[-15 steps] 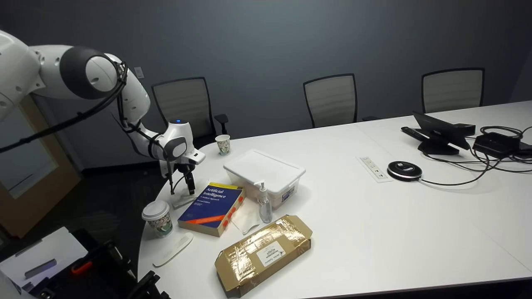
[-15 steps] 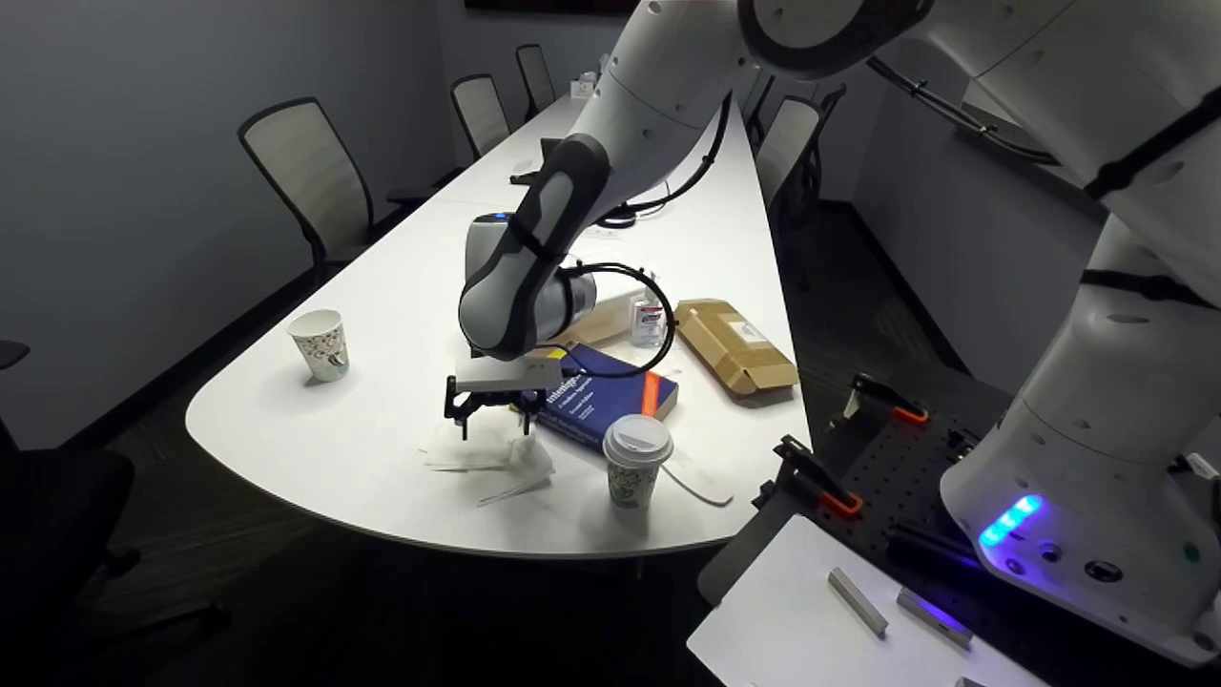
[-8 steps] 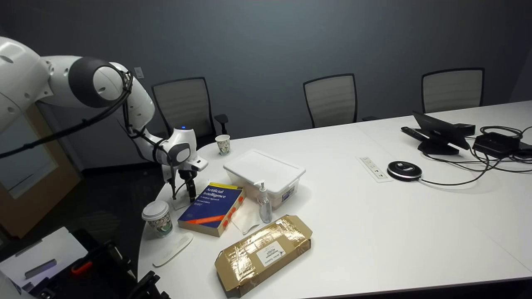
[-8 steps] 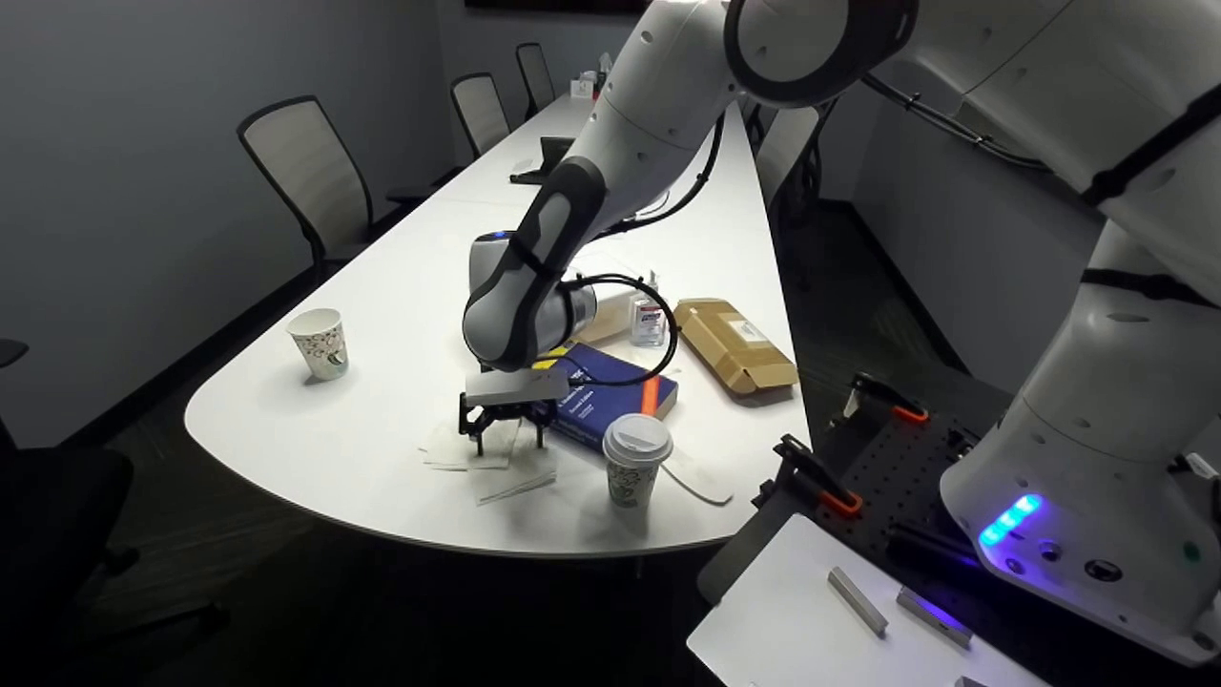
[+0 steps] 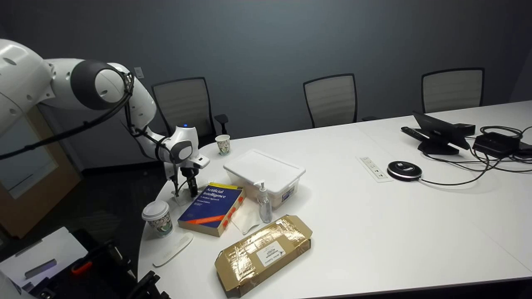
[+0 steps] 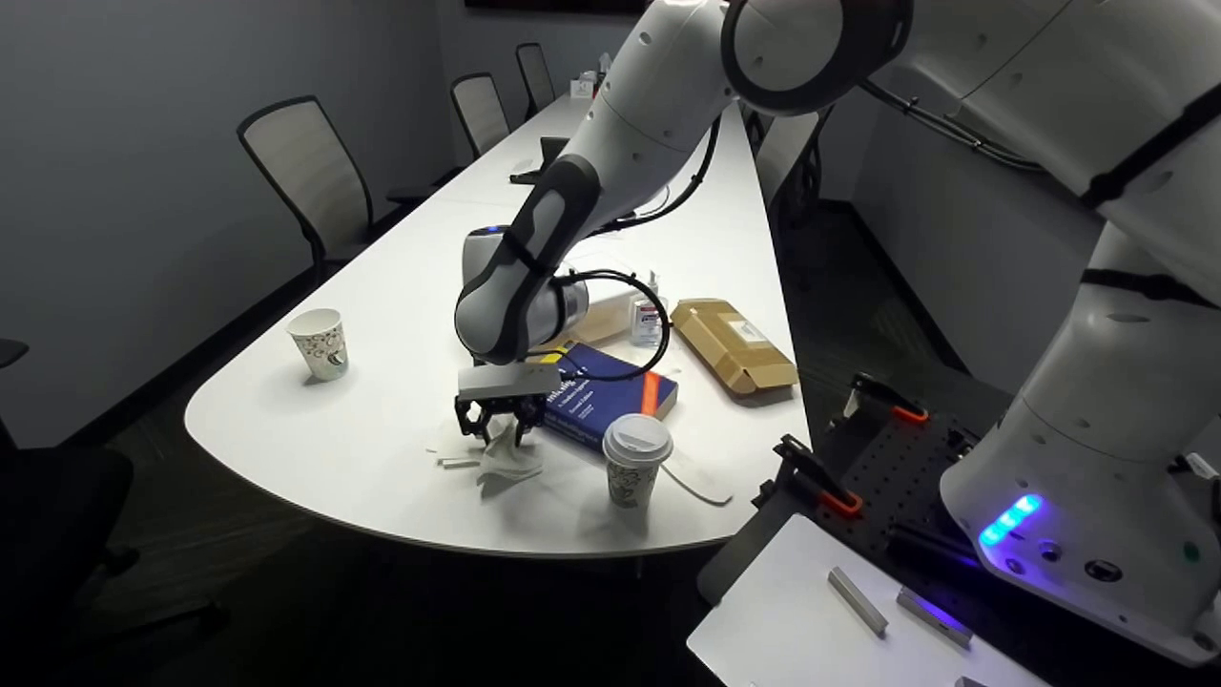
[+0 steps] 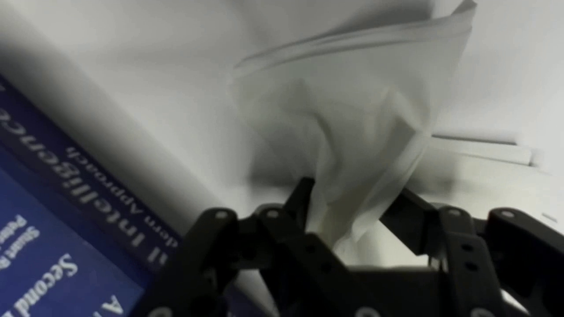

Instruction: Move the napkins to the right.

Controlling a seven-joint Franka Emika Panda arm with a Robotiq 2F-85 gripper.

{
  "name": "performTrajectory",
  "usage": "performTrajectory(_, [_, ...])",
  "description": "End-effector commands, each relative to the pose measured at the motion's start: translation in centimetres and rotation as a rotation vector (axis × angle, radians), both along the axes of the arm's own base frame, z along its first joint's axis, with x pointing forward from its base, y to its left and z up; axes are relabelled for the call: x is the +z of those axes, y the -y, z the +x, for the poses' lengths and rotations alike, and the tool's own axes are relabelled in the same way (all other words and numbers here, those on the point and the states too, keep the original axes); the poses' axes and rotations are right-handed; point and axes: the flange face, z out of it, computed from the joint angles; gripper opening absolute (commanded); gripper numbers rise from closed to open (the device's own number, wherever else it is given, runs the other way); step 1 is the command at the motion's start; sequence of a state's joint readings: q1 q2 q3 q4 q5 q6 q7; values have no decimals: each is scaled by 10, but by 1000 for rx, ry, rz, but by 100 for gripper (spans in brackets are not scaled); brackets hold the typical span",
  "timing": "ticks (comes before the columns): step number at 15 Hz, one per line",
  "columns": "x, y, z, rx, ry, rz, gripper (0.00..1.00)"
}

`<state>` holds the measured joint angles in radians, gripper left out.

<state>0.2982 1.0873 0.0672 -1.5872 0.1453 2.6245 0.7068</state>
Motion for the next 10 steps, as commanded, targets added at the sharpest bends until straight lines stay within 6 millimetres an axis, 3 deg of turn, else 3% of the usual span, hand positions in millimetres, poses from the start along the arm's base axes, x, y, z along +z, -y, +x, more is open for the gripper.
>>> performTrajectory(1, [-2, 1, 4, 0, -16, -2, 12])
performTrajectory(3, [6, 3, 9, -15, -7, -6, 0])
performTrajectory(6, [36, 2, 17, -31, 4, 6, 3])
performTrajectory(10, [102, 9, 27, -53, -18, 0, 3])
